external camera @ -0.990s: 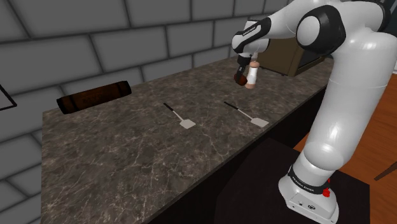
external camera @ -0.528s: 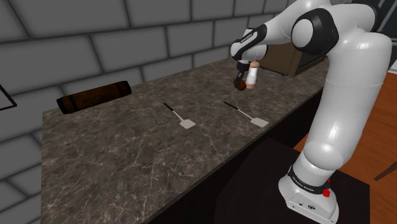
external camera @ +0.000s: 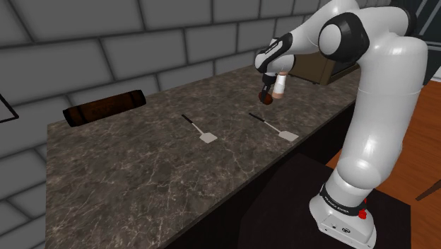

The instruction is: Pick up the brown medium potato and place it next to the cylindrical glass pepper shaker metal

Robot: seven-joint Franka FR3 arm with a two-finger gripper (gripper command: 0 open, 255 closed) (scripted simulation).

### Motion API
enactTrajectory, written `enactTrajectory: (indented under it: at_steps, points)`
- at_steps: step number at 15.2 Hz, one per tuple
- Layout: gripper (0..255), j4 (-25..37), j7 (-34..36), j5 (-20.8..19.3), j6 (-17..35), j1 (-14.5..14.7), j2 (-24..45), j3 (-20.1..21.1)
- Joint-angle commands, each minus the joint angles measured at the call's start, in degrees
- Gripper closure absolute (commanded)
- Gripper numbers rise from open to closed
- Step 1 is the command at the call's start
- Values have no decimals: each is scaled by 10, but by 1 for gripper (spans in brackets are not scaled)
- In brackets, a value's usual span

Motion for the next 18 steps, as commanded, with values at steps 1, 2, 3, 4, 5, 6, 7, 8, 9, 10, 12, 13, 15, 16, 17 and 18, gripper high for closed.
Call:
enactTrajectory:
  at_steps: [1,2,3,4,5,6,7,8,9,10,12,13,15,16,17,18]
  points:
    - [255,0,0,1,1,0,1,0]
    - [255,0,0,1,1,0,1,0]
    - [255,0,0,1,1,0,1,0]
    - [255,0,0,1,1,0,1,0]
    - [0,0,0,1,1,0,1,0]
    - [0,0,0,1,1,0,1,0]
    - [0,0,0,1,1,0,1,0]
    - [0,0,0,1,1,0,1,0]
    - [0,0,0,1,1,0,1,0]
    - [0,0,0,1,1,0,1,0]
    - [0,6,12,-19,-29,5,-26,-6]
    - [0,11,18,-28,-45,8,-39,-9]
    - [0,15,23,-35,-57,9,-49,-10]
    - [0,15,23,-35,-57,9,-49,-10]
    - [0,15,23,-35,-57,9,-49,-10]
    - [0,15,23,-35,-57,9,-49,-10]
